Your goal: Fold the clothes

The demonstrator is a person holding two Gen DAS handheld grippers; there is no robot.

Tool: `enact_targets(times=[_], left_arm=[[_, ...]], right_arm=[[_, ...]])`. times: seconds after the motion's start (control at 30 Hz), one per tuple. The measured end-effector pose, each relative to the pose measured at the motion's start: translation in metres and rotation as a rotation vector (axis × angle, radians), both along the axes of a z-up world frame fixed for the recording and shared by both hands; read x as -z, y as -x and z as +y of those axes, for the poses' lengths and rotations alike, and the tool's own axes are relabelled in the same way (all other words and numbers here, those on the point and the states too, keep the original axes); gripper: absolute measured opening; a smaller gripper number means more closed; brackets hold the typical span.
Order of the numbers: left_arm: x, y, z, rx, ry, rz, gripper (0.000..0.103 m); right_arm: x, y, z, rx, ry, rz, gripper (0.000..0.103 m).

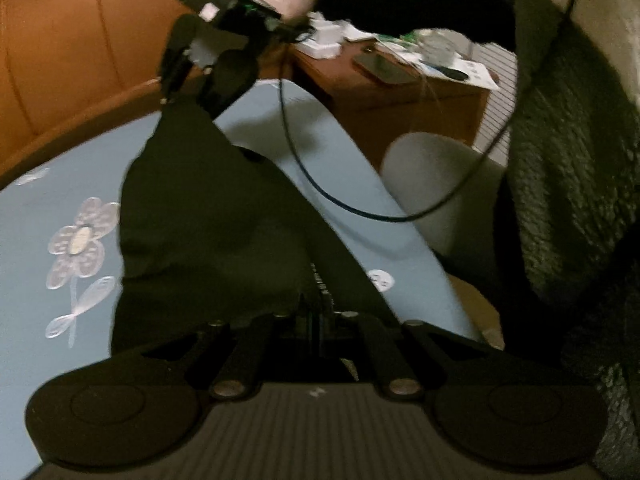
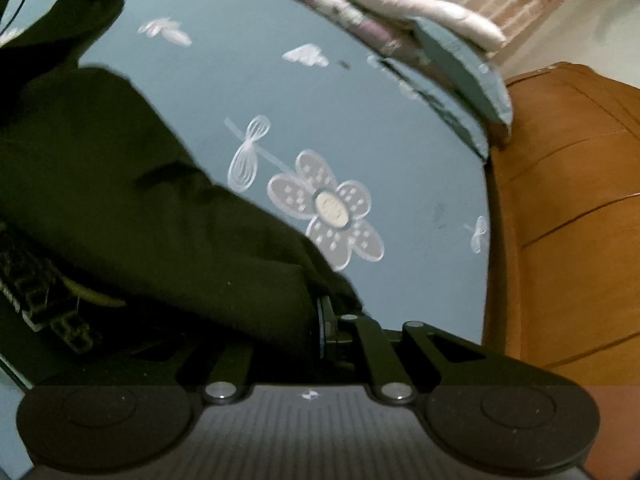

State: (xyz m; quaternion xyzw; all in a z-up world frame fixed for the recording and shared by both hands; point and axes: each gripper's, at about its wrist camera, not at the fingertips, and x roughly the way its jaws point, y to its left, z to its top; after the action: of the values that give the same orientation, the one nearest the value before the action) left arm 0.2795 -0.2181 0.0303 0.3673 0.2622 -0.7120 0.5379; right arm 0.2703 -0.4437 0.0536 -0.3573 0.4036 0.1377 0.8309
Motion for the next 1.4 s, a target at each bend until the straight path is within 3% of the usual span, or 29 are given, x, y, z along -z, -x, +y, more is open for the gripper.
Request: enact_targets(times=[0.3, 0.6, 0.8, 1.0, 1.23, 1.4], left_arm=[[0.032, 0.013, -0.019, 0.063, -0.076, 0.033, 0.000], [0.045, 0.016, -0.020, 0.085, -0.120, 0.026, 0.000], [0.059, 0.021, -0.020, 0.094, -0.146, 0.010, 0.001], [0.067, 0.020, -0.019, 0.090, -0.143, 0.018, 0.001], [0.069, 0.016, -0.011, 0.083, -0.103, 0.040, 0.001], [0.071, 0.014, -0.006, 0.074, -0.081, 0.048, 0.001]], right_arm=[[0.040, 0.014, 0.011, -0.078, 0.162, 0.031, 0.009], [0.049, 0.021, 0.014, -0.100, 0.205, 0.025, 0.011], [0.055, 0.026, 0.021, -0.124, 0.294, 0.016, 0.032], [0.040, 0.034, 0.023, -0.057, 0.303, 0.033, 0.044], [0.021, 0.056, 0.031, 0.048, 0.338, 0.059, 0.048], [0.001, 0.069, 0.026, 0.255, 0.239, 0.087, 0.048]])
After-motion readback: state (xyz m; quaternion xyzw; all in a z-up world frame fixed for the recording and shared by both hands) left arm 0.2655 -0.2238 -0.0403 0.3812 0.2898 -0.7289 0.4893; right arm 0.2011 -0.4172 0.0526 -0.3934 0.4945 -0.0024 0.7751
